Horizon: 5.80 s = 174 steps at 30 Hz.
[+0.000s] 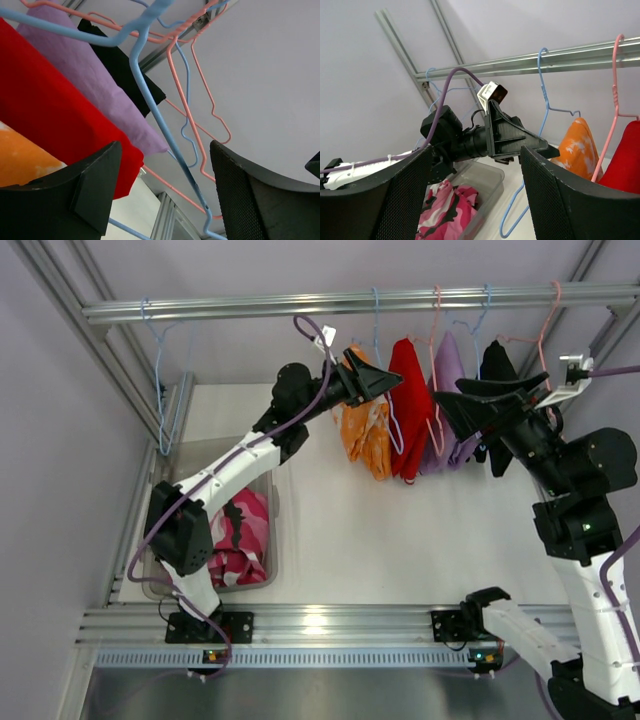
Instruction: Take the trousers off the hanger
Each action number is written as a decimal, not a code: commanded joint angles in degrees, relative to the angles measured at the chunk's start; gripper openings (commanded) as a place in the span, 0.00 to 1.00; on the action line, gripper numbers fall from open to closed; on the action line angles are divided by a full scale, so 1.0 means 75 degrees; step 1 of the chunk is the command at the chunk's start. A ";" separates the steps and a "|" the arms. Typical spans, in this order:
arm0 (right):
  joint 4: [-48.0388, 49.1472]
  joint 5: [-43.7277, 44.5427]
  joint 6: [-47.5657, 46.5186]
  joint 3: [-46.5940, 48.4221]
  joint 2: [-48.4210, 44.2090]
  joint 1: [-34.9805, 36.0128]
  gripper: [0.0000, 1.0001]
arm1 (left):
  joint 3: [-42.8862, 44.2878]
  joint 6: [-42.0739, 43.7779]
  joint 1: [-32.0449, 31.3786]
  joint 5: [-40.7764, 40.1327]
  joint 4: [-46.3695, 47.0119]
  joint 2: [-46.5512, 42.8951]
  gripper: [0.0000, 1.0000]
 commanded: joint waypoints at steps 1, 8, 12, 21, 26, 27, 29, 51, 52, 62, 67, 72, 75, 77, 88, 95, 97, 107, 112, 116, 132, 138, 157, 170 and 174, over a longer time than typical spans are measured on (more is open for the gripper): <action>-0.0123 -0.0044 -0.0147 -0.0032 -0.0099 -0.0152 0.70 | 0.0466 -0.0428 -0.0021 -0.0282 0.1430 0.0093 0.75; -0.0030 -0.0196 -0.0112 -0.0232 -0.0123 -0.0152 0.69 | 0.0186 -0.0885 -0.0126 -0.0072 0.2076 -0.0034 0.62; 0.0064 -0.0255 -0.0030 -0.0290 -0.0100 -0.0152 0.69 | -0.0342 -0.1073 -0.0220 -0.0188 0.2031 -0.0375 0.62; 0.0181 -0.0301 0.0087 -0.0408 -0.0123 -0.0152 0.68 | -0.1456 -0.1155 -0.0513 -0.0224 0.2159 -0.0879 0.56; 0.0169 -0.0313 0.0087 -0.0466 -0.0111 -0.0152 0.68 | -0.1257 -0.1249 -0.0513 -0.0049 0.2475 -0.0775 0.40; 0.0193 -0.0325 0.0099 -0.0466 -0.0100 -0.0140 0.68 | -0.1210 -0.1225 -0.0513 -0.0048 0.2487 -0.0751 0.39; 0.0228 -0.0337 0.0110 -0.0466 -0.0076 -0.0152 0.68 | -0.1082 -0.1144 -0.0513 -0.0013 0.2569 -0.0646 0.31; 0.0439 -0.0735 0.0239 -0.0654 -0.0099 -0.0152 0.66 | 0.0222 0.1270 -0.0502 0.1030 0.1949 -0.1277 0.00; 0.0486 -0.0758 0.0274 -0.0677 -0.0099 -0.0152 0.66 | 0.0104 0.1491 -0.0502 0.0983 0.1878 -0.1545 0.00; 0.2160 -0.1800 0.2053 -0.0900 0.0533 -0.0071 0.84 | -0.1384 0.3051 -0.0502 0.1053 0.0625 -0.3339 0.00; 0.2724 -0.2071 0.2349 -0.0515 0.1212 0.0526 0.99 | -0.1865 0.3649 -0.0513 0.0972 -0.0125 -0.4183 0.00; 0.3179 -0.2328 0.2711 -0.0197 0.1880 0.1207 0.99 | -0.1913 0.4059 -0.0513 0.0772 -0.0559 -0.4617 0.00; 0.3800 -0.2399 0.2888 -0.0279 0.2173 0.1617 0.96 | -0.1960 0.4142 -0.0513 0.0819 -0.0747 -0.4758 0.00; 0.4001 -0.2458 0.2958 -0.0185 0.2431 0.1839 0.91 | -0.2030 0.4130 -0.0513 0.0889 -0.0794 -0.4817 0.00; 0.5629 -0.2751 0.4153 -0.0009 0.3451 0.2367 0.61 | -0.2346 0.4130 -0.0619 0.1510 -0.0900 -0.5110 0.00; 0.6004 -0.2645 0.4552 -0.0197 0.3733 0.2567 0.57 | -0.2417 0.4306 -0.0701 0.1475 -0.0981 -0.5203 0.00; 0.6041 -0.2645 0.4587 -0.0127 0.3768 0.2567 0.53 | -0.2498 0.4364 -0.0701 0.1382 -0.1063 -0.5239 0.00; 0.5678 -0.2821 0.4190 0.0272 0.3545 0.2555 0.11 | -0.3214 0.4376 -0.0701 0.0423 -0.1345 -0.5520 0.00; 0.5116 -0.2891 0.3814 0.0389 0.3299 0.2567 0.00 | -0.3214 0.4259 -0.0701 0.0083 -0.1660 -0.5625 0.86; 0.4659 -0.3160 0.3382 0.0623 0.3112 0.2660 0.00 | -0.3155 0.3503 0.0502 -0.0592 -0.2528 -0.5965 0.99; 0.4317 -0.3489 0.2864 0.1185 0.3029 0.3515 0.00 | -0.5696 0.8180 0.3016 0.3128 -0.4086 -0.8095 0.99; 0.4295 -0.3477 0.2911 0.2181 0.3579 0.3855 0.00 | -0.7042 0.9544 0.2476 0.1383 -0.3117 -0.8766 0.99; 0.3428 -0.3185 0.2384 0.3483 0.4155 0.4418 0.00 | -0.7257 0.9100 0.0190 -0.2310 0.1571 -0.6704 0.99; 0.3427 -0.3149 0.2314 0.3565 0.4225 0.4489 0.00 | -0.7210 0.8044 -0.0278 -0.2005 0.3002 -0.5814 0.99; 0.3427 -0.3161 0.2314 0.3554 0.4213 0.4489 0.00 | -0.7116 0.8150 -0.0513 -0.2402 0.3155 -0.5579 0.99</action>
